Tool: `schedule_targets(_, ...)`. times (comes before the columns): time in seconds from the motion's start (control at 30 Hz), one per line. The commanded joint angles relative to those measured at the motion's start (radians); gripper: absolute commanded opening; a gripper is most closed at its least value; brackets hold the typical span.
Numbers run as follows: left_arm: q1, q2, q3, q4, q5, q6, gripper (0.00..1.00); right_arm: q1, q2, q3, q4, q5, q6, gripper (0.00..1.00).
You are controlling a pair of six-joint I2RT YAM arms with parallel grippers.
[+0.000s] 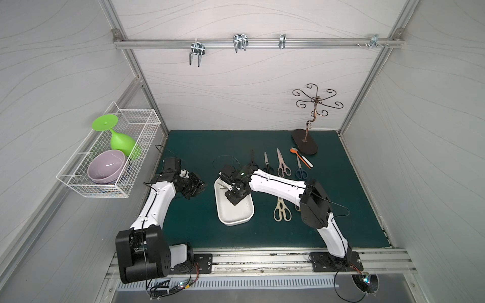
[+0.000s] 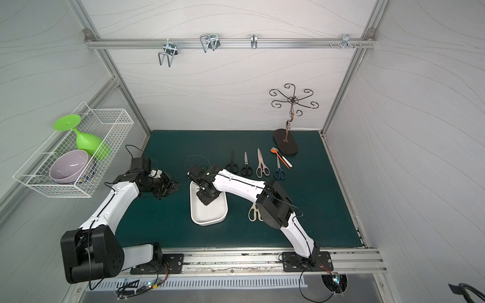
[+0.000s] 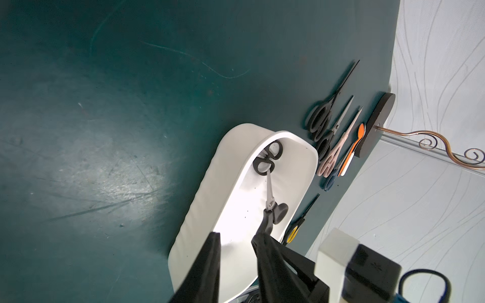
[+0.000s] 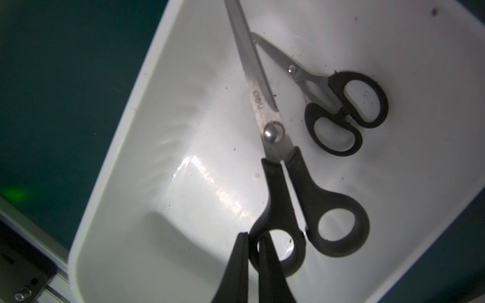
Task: Take the scissors out of the storage box
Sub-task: Pick up the scissors from the storage box, then place the scissors at the center of the board.
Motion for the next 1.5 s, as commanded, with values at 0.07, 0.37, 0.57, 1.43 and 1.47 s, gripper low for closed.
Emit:
schedule_targets(0.07, 0.008, -0.003, 0.027, -0.020, -0.044, 0.060, 0.28, -0.023, -0.104, -0.005, -0.019, -0.023, 0.070, 0.00)
schedule_targets(0.37, -0.034, -0.008, -0.003, -0.013, -0.062, 0.105, 0.28, -0.100, -0.292, -0.165, 0.040, 0.011, 0.241, 0.00)
schedule_targets(0.57, -0.075, 0.000, 0.009, -0.020, -0.079, 0.134, 0.28, -0.162, -0.372, -0.291, 0.040, 0.021, 0.374, 0.00)
schedule_targets(1.43, -0.081, -0.004, -0.007, -0.015, -0.062, 0.130, 0.28, -0.172, -0.277, -0.541, 0.200, -0.043, 0.714, 0.00)
schedule_targets(1.47, -0.081, -0.005, -0.007, -0.013, -0.063, 0.128, 0.28, -0.173, -0.271, -0.543, 0.198, -0.040, 0.723, 0.00)
